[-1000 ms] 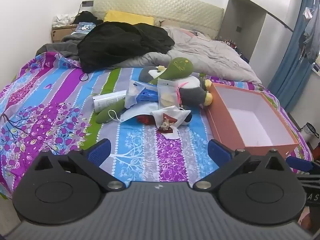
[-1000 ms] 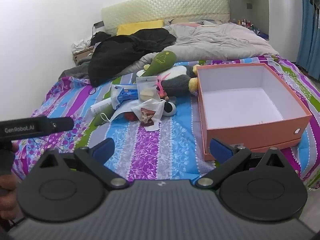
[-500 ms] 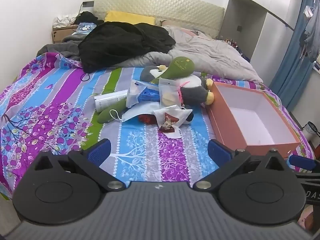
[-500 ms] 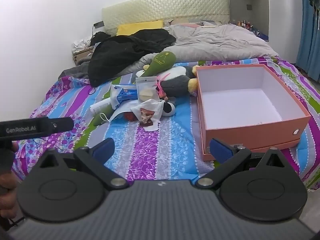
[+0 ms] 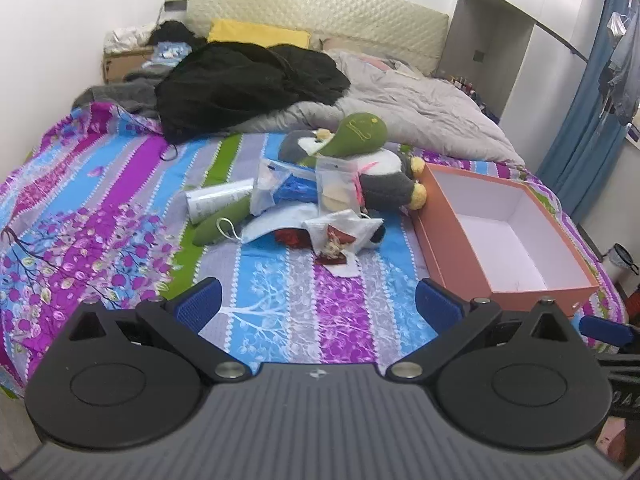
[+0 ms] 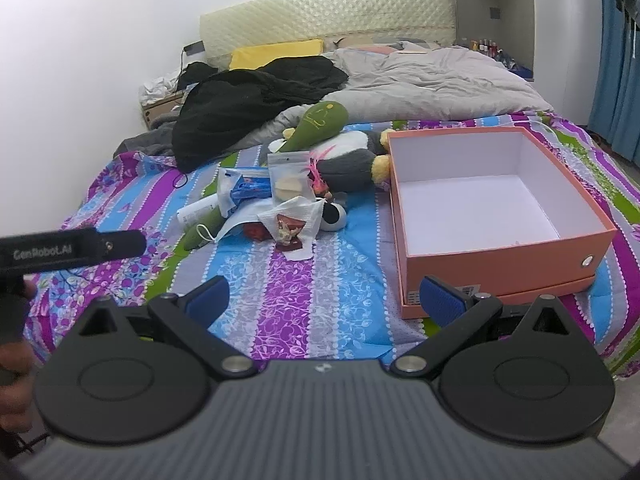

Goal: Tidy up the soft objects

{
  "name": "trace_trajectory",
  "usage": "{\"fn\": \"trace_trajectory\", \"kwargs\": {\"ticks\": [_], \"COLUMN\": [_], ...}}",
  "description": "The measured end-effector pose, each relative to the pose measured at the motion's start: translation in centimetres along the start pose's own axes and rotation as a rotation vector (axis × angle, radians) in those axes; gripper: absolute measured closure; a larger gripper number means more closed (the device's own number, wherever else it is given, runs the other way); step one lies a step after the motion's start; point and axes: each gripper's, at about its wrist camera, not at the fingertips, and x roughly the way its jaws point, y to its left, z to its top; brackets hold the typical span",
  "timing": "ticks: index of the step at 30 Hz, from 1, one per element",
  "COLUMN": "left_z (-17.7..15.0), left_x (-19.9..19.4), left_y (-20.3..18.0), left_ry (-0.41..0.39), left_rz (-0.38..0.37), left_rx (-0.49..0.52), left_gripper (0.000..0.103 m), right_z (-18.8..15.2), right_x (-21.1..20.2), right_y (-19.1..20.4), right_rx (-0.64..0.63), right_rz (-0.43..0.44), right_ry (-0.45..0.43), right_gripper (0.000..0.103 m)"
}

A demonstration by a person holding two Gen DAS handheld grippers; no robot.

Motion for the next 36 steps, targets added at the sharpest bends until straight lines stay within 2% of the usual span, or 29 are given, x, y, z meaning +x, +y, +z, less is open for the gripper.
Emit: {"fn": "trace_trajectory", "kwargs": {"ticks": [12, 17, 21, 28, 36], "left_z": [0.6, 1.0, 0.7, 0.0, -0.7], "left_x": [-0.6, -0.4, -0.3, -0.5, -1.8], "left_y": [-0.6, -0.4, -0.3, -0.1, 0.1], "left_ry": [-0.016, -0.021, -0.018, -0.016, -0.045], "left_rz": [-0.006, -0.020, -0.009, -0.038, -0.048], "left_rx": [0.017, -0.009, 0.007, 0.017, 0.015], "left_gripper": [0.000, 0.000, 0.000, 0.000, 0.000], "right_z": [0.2, 0.3, 0.0, -0.4, -0.7], "right_x": [-0.3, -0.1, 0.2, -0.2, -1.1], "right_y": [-0.7, -1.0, -0.9, -0.9, -0.4], "right_rx": [0.042, 0.047, 0.039, 0.048, 0.025], "right_rz": [0.009, 0.009, -0.002, -0.015, -0.007], "right_ry": [-0.007, -0.014, -0.015, -0.017, -0.031], "right_gripper": [0.000, 0.000, 0.000, 0.000, 0.000]}}
